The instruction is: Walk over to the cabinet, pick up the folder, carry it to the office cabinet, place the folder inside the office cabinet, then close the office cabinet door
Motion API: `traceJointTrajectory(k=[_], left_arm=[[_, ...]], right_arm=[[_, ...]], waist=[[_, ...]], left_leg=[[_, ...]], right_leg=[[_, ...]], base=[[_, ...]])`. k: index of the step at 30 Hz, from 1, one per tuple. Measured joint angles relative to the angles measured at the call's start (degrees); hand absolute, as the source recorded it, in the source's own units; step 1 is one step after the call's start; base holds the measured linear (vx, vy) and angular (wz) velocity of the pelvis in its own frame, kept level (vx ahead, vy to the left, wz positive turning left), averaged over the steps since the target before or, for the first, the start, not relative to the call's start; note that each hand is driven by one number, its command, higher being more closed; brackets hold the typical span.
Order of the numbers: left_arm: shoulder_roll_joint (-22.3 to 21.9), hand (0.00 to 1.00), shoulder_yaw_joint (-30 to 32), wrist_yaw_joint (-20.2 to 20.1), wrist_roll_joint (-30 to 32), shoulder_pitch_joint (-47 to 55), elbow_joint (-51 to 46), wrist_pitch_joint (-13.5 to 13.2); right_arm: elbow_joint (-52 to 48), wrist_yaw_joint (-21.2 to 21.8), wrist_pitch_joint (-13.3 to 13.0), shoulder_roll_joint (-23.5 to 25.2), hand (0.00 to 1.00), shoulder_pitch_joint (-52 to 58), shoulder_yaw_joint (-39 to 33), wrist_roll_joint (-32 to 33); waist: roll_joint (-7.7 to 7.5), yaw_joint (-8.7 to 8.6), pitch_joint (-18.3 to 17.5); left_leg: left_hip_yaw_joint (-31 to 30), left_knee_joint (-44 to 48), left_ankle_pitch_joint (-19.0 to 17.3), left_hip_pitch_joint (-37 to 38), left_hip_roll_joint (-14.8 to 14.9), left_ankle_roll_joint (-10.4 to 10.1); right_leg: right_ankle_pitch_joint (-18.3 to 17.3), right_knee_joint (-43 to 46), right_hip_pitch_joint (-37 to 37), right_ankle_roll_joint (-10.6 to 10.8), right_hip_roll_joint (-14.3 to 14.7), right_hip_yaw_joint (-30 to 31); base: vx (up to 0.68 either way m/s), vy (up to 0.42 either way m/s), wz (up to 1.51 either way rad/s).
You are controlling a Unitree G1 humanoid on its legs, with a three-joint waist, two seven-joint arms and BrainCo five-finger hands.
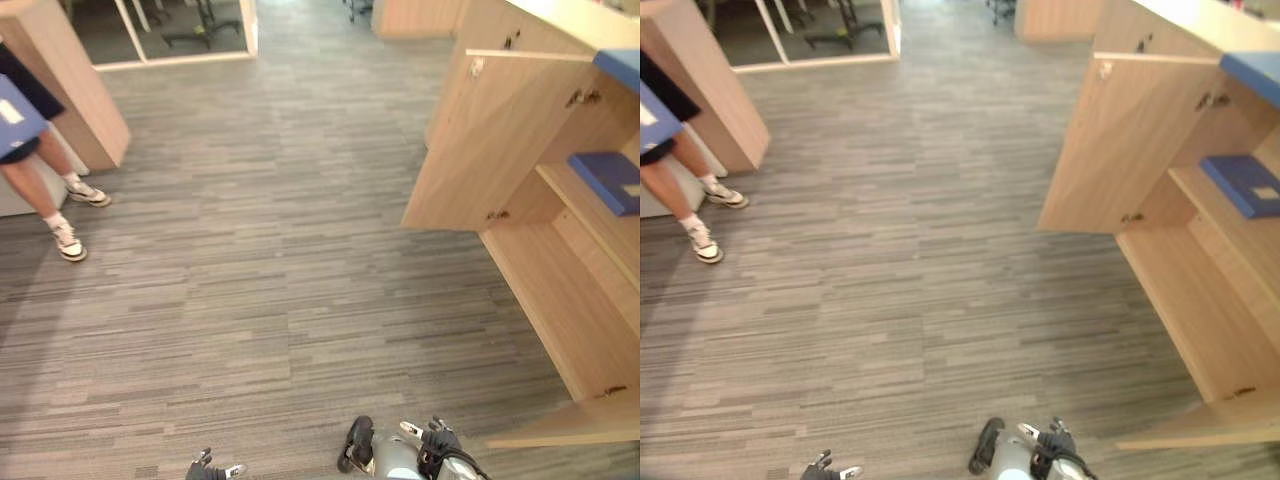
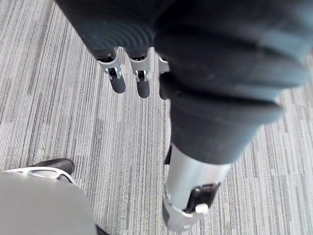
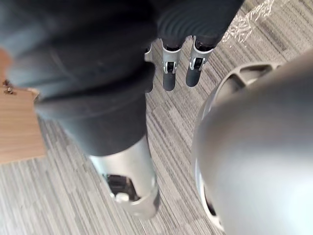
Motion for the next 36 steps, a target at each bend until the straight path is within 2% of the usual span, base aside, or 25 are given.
traceJointTrajectory(k=[3, 4, 5, 6, 7, 8, 10, 13, 15, 16, 18, 19, 20, 21, 22, 23, 25, 26, 28, 29, 30, 32, 34, 35, 36], left_arm=[[-0.99, 0.0, 2.37, -0.15, 0.72, -1.51, -0.26, 0.12], [-1.48, 0.0, 3.26, -0.45, 0.71, -1.97, -0.62, 0.2], [-2.77, 0.0, 4.68, -0.69, 0.68, -2.12, -2.2, 0.37], [-3.49, 0.0, 5.62, -0.74, 0.68, -2.11, -2.98, 0.37], [-4.95, 0.0, 7.03, -0.84, 0.66, -1.83, -4.19, 0.4], [-5.09, 0.0, 8.2, -0.87, 0.13, -1.93, -4.82, 0.4], [-5.06, 0.0, 9.03, -0.32, -1.16, -1.95, -5.66, 0.4], [-5.59, 0.0, 9.76, 0.7, -2.02, -2.03, -7.03, -0.06], [-6.14, 0.0, 10.38, 1.96, -3.53, -2.15, -7.54, -0.62], [-6.41, 0.0, 10.49, 2.13, -3.6, -2.14, -7.6, -0.69], [-6.75, 0.0, 11.0, 2.77, -3.62, -2.07, -7.8, -0.72], [-6.81, 0.0, 10.99, 2.92, -3.84, -1.98, -7.71, -0.72], [-6.59, 0.0, 11.03, 2.96, -4.18, -1.82, -7.03, -0.71], [-6.02, 0.0, 11.46, 2.95, -4.38, -1.81, -6.75, -0.7], [-5.28, 0.0, 11.59, 3.03, -4.31, -1.76, -6.59, -0.7], [-4.68, 0.0, 11.84, 3.03, -4.39, -1.74, -6.23, -0.69], [-4.42, 0.0, 11.84, 2.85, -4.29, -1.79, -5.65, -0.44], [-4.46, 0.0, 11.62, 2.82, -4.29, -1.77, -5.6, -0.37], [-4.43, 0.0, 10.3, 2.38, -4.29, -1.93, -4.13, -0.26], [-4.19, 0.0, 10.0, 1.79, -4.13, -1.93, -3.53, -0.15], [-4.13, 0.0, 9.93, 1.6, -4.11, -1.9, -3.38, -0.1], [-4.01, 0.0, 9.89, 0.39, -4.24, -1.26, -2.5, 0.5], [-3.9, 0.0, 9.26, -0.21, -4.27, -0.96, -2.4, 0.45], [-3.84, 0.0, 8.12, -0.54, -4.16, -1.27, -2.04, 0.53], [-4.01, 0.0, 7.06, -0.76, -4.07, -1.64, -1.11, 0.58]], right_arm=[[-0.06, -0.1, 0.06, 0.62, 0.0, 1.04, -0.63, 0.32], [-0.34, -0.11, 0.05, 0.81, 0.0, 1.66, -0.59, 0.88], [-0.65, -0.09, 0.05, 0.93, 0.0, 2.19, -0.35, 1.63], [-0.62, -0.09, 0.07, 0.85, 0.0, 2.39, -0.22, 2.03], [-0.64, -0.11, 0.11, 0.71, 0.0, 2.71, 0.03, 2.03], [-0.46, -0.15, 0.16, 0.65, 0.0, 2.77, 0.32, 2.03], [-0.27, -0.29, 0.35, 0.46, 0.0, 2.95, 1.88, 2.05], [0.38, -0.87, 0.95, 0.28, 0.0, 2.67, 2.28, 2.0], [1.12, -1.14, 1.2, 0.36, 0.0, 2.24, 2.31, 1.97], [1.22, -1.33, 1.18, 0.38, 0.0, 2.11, 2.31, 1.97], [1.73, -1.71, 1.05, 0.27, 0.0, 1.91, 2.29, 1.92], [1.73, -1.95, 1.02, 0.26, 0.0, 2.12, 2.29, 1.87], [1.74, -2.01, 1.03, 0.56, 0.0, 2.94, 2.28, 1.74], [1.85, -2.03, 1.12, 1.18, 0.0, 3.15, 2.26, 1.52], [1.64, -1.9, 1.08, 2.31, 0.0, 3.38, 2.24, 1.06], [1.61, -1.85, 1.08, 3.11, 0.0, 3.29, 2.16, 0.59], [0.63, -1.0, 1.13, 3.64, 0.0, 2.96, 1.67, -0.35], [0.07, -0.78, 1.13, 3.59, 0.0, 3.07, 1.52, -0.35], [-1.37, -0.68, 1.24, 3.01, 0.0, 2.75, 1.37, -1.04], [-1.83, -0.75, 1.27, 2.93, 0.0, 2.5, 1.6, -1.74], [-1.76, -0.87, 1.21, 2.79, 0.0, 2.35, 1.57, -2.41], [-1.86, -0.77, 1.16, 3.03, 0.0, 2.05, 1.56, -1.94], [-1.75, -0.2, 1.02, 2.84, 0.0, 1.9, 1.2, 0.29], [-1.71, 0.04, 1.08, 2.47, 0.0, 1.29, 0.62, 2.23], [-1.74, 0.06, 1.03, 2.24, 0.0, 0.55, -0.84, 3.85]], waist=[[0.02, -0.46, -0.01], [0.01, -0.75, -0.13], [0.19, -1.01, -0.24], [0.38, -0.93, -0.28], [0.58, -0.41, -0.36], [0.78, 0.14, -0.38], [-0.03, 0.87, -0.08], [-0.41, 1.88, 0.05], [-0.96, 2.68, 0.2], [-1.02, 2.89, 0.14], [-0.92, 3.28, -0.08], [-0.88, 3.32, -0.28], [-0.76, 3.43, -1.64], [-2.37, 3.63, -2.44], [-3.99, 3.68, -3.43], [-5.1, 4.02, -4.28], [-5.65, 4.37, -4.97], [-5.52, 4.27, -4.9], [-4.5, 3.84, -4.65], [-4.5, 3.44, -4.61], [-4.39, 3.1, -4.58], [-3.89, 2.58, -4.58], [-3.45, 2.33, -4.75], [-2.56, 1.86, -4.53], [-1.34, 1.57, -3.73]], left_leg=[[-0.38, 9.98, -0.76, -0.87, 4.72, -1.3], [-0.77, 16.41, -0.85, -2.51, 6.3, -1.45], [-1.84, 29.0, 0.25, -6.79, 9.09, -1.5], [-2.51, 36.24, 2.34, -9.7, 10.82, -1.6], [-4.03, 49.79, 3.97, -15.32, 14.22, -2.32], [-4.85, 59.25, 3.67, -19.58, 16.13, -2.29], [-4.97, 63.46, 2.43, -23.92, 16.77, -1.97], [-5.17, 56.5, -1.24, -30.57, 15.31, -0.87], [-10.1, 38.27, -2.17, -32.53, 11.27, -1.53], [-12.4, 33.12, -1.95, -32.71, 10.32, -1.78], [-23.12, 17.51, 0.45, -32.77, 8.28, -2.66], [-24.83, 16.27, 1.83, -32.81, 8.27, -3.88], [-24.85, 17.3, 8.72, -32.45, 7.33, -6.26], [-23.27, 18.77, 9.7, -32.34, 6.08, -5.96], [-20.75, 19.03, 8.62, -31.75, 4.95, -5.32], [-17.62, 19.41, 7.48, -30.85, 4.44, -4.21], [-12.26, 18.8, 5.15, -26.49, 1.72, -1.17], [-11.1, 18.1, 4.79, -24.92, 0.76, -0.56], [-7.72, 14.8, 3.61, -19.8, -2.17, 1.7], [-6.56, 12.76, 3.33, -16.99, -3.47, 2.56], [-6.37, 11.79, 3.26, -15.69, -3.81, 2.79], [-5.21, 7.89, 3.38, -11.76, -3.8, 3.28], [-3.59, 6.15, 3.43, -9.37, -3.23, 3.21], [-2.1, 5.33, 3.44, -8.16, -2.1, 3.09], [-0.69, 4.56, 3.39, -6.87, -0.41, 2.71]], right_leg=[[-2.9, -2.59, 4.78, -0.49, 4.43, 0.01], [-3.15, -4.44, 7.16, -0.45, 5.5, 0.05], [-3.27, -7.38, 10.24, -0.5, 7.24, 0.4], [-3.29, -8.82, 11.75, -0.53, 8.3, 0.98], [-3.53, -10.81, 14.29, -0.7, 10.17, 2.38], [-4.18, -11.75, 16.51, -1.15, 11.44, 4.46], [-4.58, -13.07, 19.04, -1.16, 11.96, 7.16], [-4.26, -16.27, 23.89, 0.46, 11.34, 12.68], [-4.41, -17.84, 26.57, 2.78, 8.63, 17.33], [-4.63, -17.94, 26.82, 3.53, 7.9, 18.54], [-6.19, -17.9, 27.37, 7.41, 4.96, 22.72], [-6.75, -17.83, 27.68, 8.46, 4.29, 23.59], [-7.33, -17.77, 28.23, 10.3, 2.43, 25.15], [-6.9, -17.61, 27.98, 11.27, 0.5, 25.86], [-5.52, -16.92, 27.3, 12.71, -1.94, 26.23], [-4.25, -15.1, 25.07, 13.05, -3.98, 26.65], [-1.07, -6.61, 20.41, 12.45, -8.57, 28.6], [-0.39, -2.82, 18.62, 11.57, -10.02, 28.79], [3.62, 12.66, 10.85, 4.28, -14.73, 29.27], [4.53, 20.1, 7.66, 2.33, -17.16, 27.51], [4.52, 22.4, 6.59, 2.34, -17.85, 25.57], [3.23, 24.4, 5.68, 3.52, -18.12, 16.31], [-0.56, 22.33, 4.84, 4.8, -16.5, 10.94], [-3.47, 19.91, 4.06, 6.12, -14.68, 7.8], [-4.28, 16.82, 3.48, 6.64, -12.14, 5.55]], base=[[0.41, -0.311, -0.16], [0.41, -0.298, -0.07], [0.4, -0.272, -0.11], [0.38, -0.187, -0.38], [0.37, -0.081, -0.73], [0.45, -0.033, -0.94], [0.37, 0.028, -0.88], [0.34, 0.086, -0.95], [0.33, 0.186, -1.04], [0.43, 0.333, -1.06], [0.42, 0.394, -0.99], [0.42, 0.479, -0.84], [0.44, 0.51, -0.81], [0.45, 0.511, -0.9], [0.33, 0.384, -0.94], [0.37, 0.445, -1.15], [0.35, 0.471, -1.22], [0.33, 0.512, -0.93], [0.23, 0.416, -0.67], [0.16, 0.285, -0.33], [0.16, 0.289, -0.21], [0.15, 0.199, -0.26], [0.17, 0.062, -0.48], [0.19, -0.032, -0.69], [0.22, -0.082, -0.75]])
